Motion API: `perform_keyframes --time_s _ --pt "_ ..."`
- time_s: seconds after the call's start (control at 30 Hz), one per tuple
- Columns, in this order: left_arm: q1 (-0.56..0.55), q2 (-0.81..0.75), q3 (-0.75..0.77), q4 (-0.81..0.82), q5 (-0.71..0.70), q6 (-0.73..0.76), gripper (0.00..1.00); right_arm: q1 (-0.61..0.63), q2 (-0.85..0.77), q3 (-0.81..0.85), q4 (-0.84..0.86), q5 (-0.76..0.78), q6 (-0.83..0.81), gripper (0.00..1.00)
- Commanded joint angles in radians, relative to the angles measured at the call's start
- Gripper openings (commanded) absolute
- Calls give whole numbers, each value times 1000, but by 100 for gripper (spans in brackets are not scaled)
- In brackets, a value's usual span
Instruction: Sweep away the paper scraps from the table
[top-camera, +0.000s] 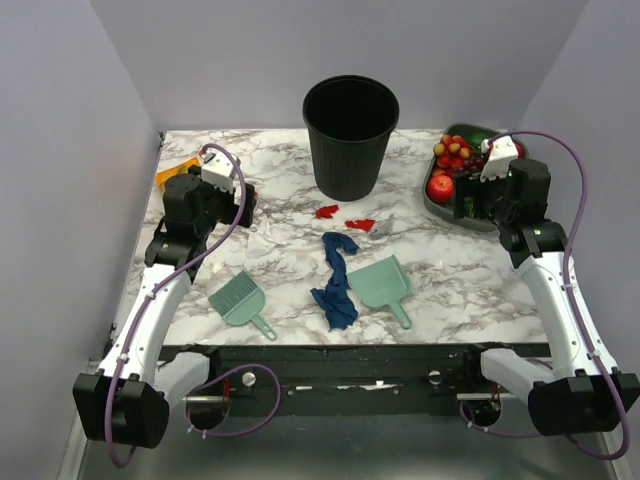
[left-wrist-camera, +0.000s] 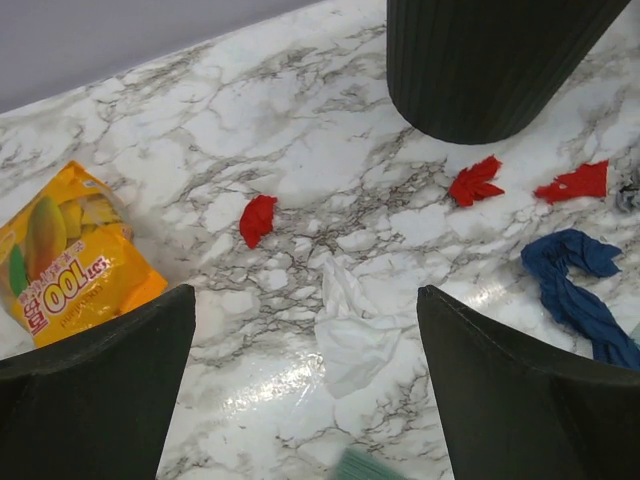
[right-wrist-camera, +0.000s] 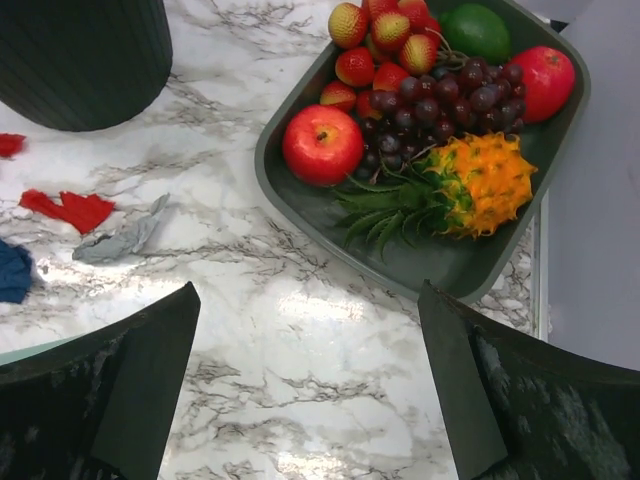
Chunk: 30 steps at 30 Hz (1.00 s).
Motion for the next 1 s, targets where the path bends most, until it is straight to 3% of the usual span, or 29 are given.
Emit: perform_keyframes --time_s 0.0,0.1,0.13,0.17,0.23,0.37,0.53,0.67,0.83,0.97 --pt "-9 -9 -5 -62 86 11 99 -3 -8 16 -35 36 -5 100" --pt "-12 -9 -10 -82 156 34 99 -5 -34 2 -79 -123 -135 100" --pt "-12 -11 -13 -93 176 37 99 -3 -41 5 -117 -195 -246 100" --pt "-12 -12 -15 -100 184 46 99 -5 -50 8 -163 -374 -308 100" --pt "-12 -14 -16 -142 207 61 99 0 -52 12 -289 -514 -413 100" --pt "-12 -7 -10 -231 264 103 98 86 6 5 -380 -599 -398 100" --pt "-25 5 15 -373 310 101 96 236 84 -58 -383 -518 -398 99" --pt "-99 -40 -16 -443 266 136 97 328 135 -101 -326 -446 -289 92" --pt "-212 -103 -68 -516 206 221 98 348 196 -161 -244 -351 -208 87" --pt "-311 -106 -84 -597 183 386 98 347 294 -135 -227 -319 -155 73"
